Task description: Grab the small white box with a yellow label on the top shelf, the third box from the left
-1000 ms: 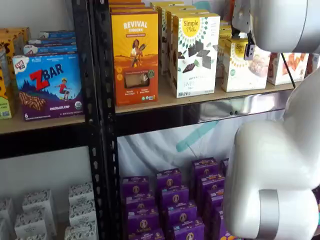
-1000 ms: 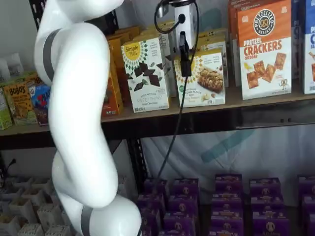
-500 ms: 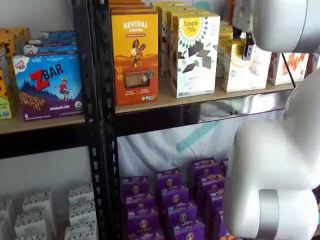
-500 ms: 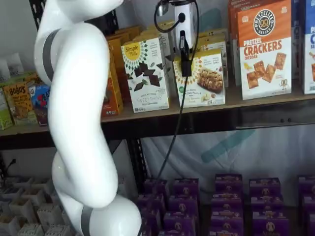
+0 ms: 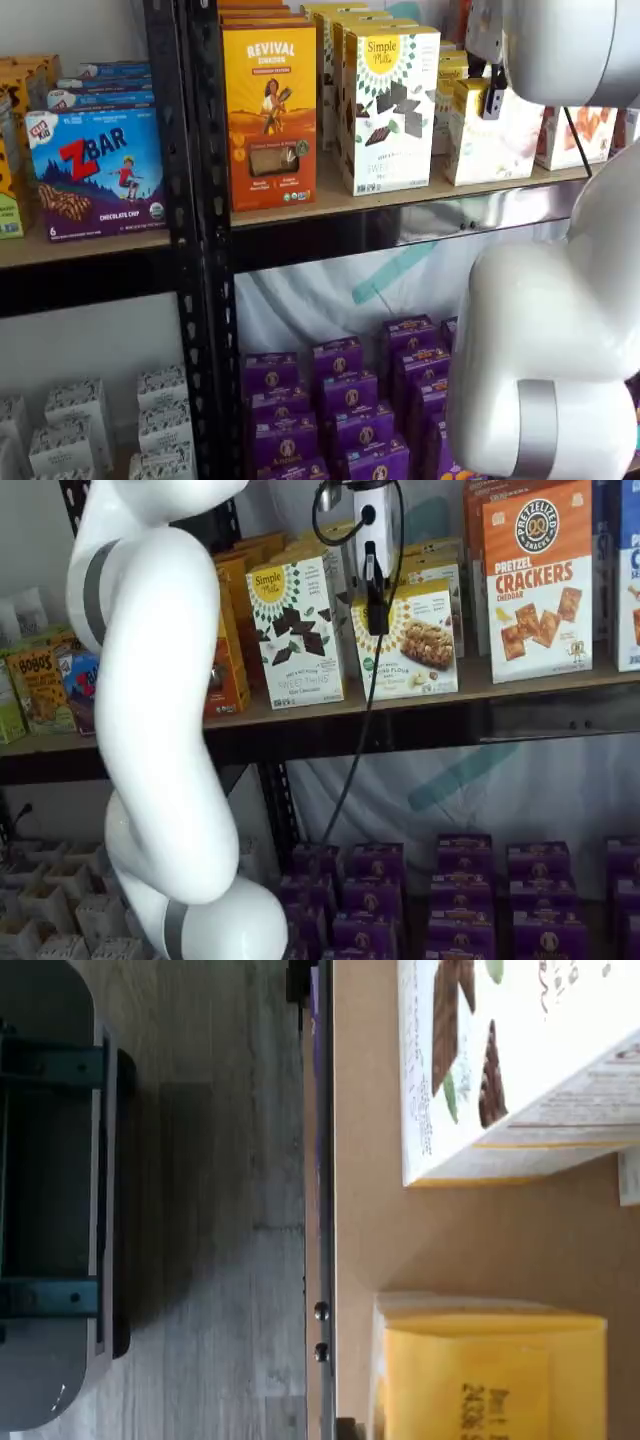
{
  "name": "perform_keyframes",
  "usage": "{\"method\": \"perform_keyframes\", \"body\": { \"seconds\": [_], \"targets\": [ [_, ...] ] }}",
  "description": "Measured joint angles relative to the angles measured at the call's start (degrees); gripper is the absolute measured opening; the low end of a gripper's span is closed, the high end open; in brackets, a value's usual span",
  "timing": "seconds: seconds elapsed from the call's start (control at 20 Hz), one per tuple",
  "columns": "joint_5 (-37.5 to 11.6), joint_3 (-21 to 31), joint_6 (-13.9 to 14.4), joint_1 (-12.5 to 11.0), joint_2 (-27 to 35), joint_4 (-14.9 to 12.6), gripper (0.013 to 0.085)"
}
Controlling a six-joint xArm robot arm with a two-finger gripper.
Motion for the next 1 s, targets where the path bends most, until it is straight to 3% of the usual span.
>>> {"method": "perform_keyframes", "body": {
  "seconds": [0.25, 0.35, 1.0],
  "targets": [
    [0.3, 0.1, 0.0, 0.0, -0.2, 0.1, 0.041],
    [0.3, 0.1, 0.0, -0.1, -0.3, 0.2, 0.033],
    [3.6, 2.5, -0.9, -1.3, -4.7, 0.6, 0.033]
  ]
}}
